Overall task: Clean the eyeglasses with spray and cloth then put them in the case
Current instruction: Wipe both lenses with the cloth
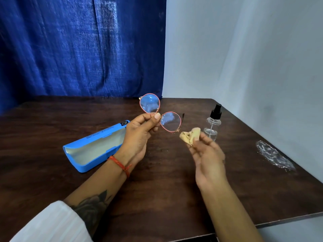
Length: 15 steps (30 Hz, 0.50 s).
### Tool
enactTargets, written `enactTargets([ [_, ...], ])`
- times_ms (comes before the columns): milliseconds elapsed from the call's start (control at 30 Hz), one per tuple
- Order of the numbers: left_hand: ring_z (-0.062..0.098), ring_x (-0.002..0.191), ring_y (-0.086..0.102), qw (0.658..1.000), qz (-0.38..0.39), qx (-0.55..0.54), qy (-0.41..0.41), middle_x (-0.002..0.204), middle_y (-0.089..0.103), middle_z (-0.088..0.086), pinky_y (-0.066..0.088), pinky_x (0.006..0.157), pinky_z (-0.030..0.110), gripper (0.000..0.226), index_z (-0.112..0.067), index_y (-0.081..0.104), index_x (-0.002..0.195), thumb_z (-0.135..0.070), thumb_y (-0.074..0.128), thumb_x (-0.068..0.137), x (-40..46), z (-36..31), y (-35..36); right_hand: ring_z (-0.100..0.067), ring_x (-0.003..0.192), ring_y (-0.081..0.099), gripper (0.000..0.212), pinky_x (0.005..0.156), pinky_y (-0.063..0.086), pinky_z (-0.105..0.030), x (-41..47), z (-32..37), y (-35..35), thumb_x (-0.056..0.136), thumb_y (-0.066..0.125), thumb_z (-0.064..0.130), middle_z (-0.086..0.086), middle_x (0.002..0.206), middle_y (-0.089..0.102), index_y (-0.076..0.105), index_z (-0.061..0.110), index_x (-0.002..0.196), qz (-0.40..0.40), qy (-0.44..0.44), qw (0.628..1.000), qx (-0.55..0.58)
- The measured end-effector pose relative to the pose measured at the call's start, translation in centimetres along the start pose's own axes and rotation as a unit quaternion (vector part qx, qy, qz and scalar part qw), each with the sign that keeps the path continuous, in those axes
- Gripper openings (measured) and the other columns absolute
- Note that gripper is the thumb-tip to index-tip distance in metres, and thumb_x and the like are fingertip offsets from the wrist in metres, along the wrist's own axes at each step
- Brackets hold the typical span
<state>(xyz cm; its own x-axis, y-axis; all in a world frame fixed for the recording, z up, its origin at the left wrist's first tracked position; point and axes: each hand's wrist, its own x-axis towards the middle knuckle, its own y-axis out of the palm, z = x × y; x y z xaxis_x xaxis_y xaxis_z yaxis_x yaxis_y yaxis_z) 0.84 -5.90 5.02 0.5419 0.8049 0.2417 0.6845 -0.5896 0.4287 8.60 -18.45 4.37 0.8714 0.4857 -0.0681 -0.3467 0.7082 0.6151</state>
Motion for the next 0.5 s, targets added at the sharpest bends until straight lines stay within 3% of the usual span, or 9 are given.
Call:
enactTargets([
  [67, 0.0, 0.056, 0.056, 0.999, 0.004, -0.027, -0.024, 0.059, 0.064, -0.009, 0.047, 0.058, 0.011, 0.015, -0.015, 0.063, 0.07, -0.009, 0.059, 0.084, 0.0, -0.1, 0.1, -0.007, 0.084, 0.067, 0.026, 0.077, 0.054, -0.018, 0.0, -0.5, -0.1, 0.082, 0.062, -0.003, -0.001, 0.096, 0.07, 0.067, 0.008, 0.105, 0.014, -0.216, 0.957, -0.194],
  [167, 0.0, 0.055, 0.056, 0.996, 0.003, -0.069, -0.063, 0.057, 0.063, -0.009, 0.048, 0.057, 0.011, 0.015, -0.015, 0.061, 0.072, -0.012, 0.056, 0.086, 0.1, -0.2, 0.0, -0.01, 0.094, 0.065, 0.032, 0.085, 0.052, -0.023, 0.2, -1.1, 0.0, 0.077, 0.063, 0.003, 0.004, 0.101, 0.068, 0.069, 0.015, 0.106, 0.099, -0.439, 0.812, -0.371],
  [267, 0.0, 0.054, 0.055, 0.991, 0.009, -0.098, -0.086, 0.059, 0.063, -0.008, 0.048, 0.055, 0.011, 0.014, -0.015, 0.061, 0.074, -0.014, 0.055, 0.087, 0.4, -0.5, -0.3, -0.013, 0.094, 0.065, 0.031, 0.083, 0.054, -0.029, 0.6, -0.7, 0.3, 0.078, 0.065, 0.003, -0.001, 0.103, 0.069, 0.068, 0.008, 0.109, 0.139, -0.493, 0.752, -0.414],
  [400, 0.002, 0.057, 0.054, 0.986, 0.031, -0.124, -0.11, 0.062, 0.063, -0.007, 0.048, 0.057, 0.013, 0.025, -0.017, 0.066, 0.066, -0.016, 0.053, 0.087, 0.3, -0.9, -0.4, -0.01, 0.089, 0.06, 0.033, 0.084, 0.044, -0.013, 1.6, 0.4, -0.4, 0.077, 0.071, 0.007, -0.003, 0.102, 0.07, 0.066, 0.007, 0.109, 0.181, -0.55, 0.652, -0.49],
  [500, 0.002, 0.059, 0.055, 0.983, 0.043, -0.131, -0.121, 0.061, 0.066, -0.007, 0.049, 0.06, 0.015, 0.034, -0.018, 0.07, 0.057, -0.016, 0.053, 0.086, 0.2, -1.3, -0.4, -0.01, 0.085, 0.055, 0.033, 0.083, 0.039, -0.01, 2.6, 0.9, -1.3, 0.077, 0.073, 0.007, -0.004, 0.099, 0.069, 0.066, 0.005, 0.109, 0.203, -0.579, 0.592, -0.523],
])
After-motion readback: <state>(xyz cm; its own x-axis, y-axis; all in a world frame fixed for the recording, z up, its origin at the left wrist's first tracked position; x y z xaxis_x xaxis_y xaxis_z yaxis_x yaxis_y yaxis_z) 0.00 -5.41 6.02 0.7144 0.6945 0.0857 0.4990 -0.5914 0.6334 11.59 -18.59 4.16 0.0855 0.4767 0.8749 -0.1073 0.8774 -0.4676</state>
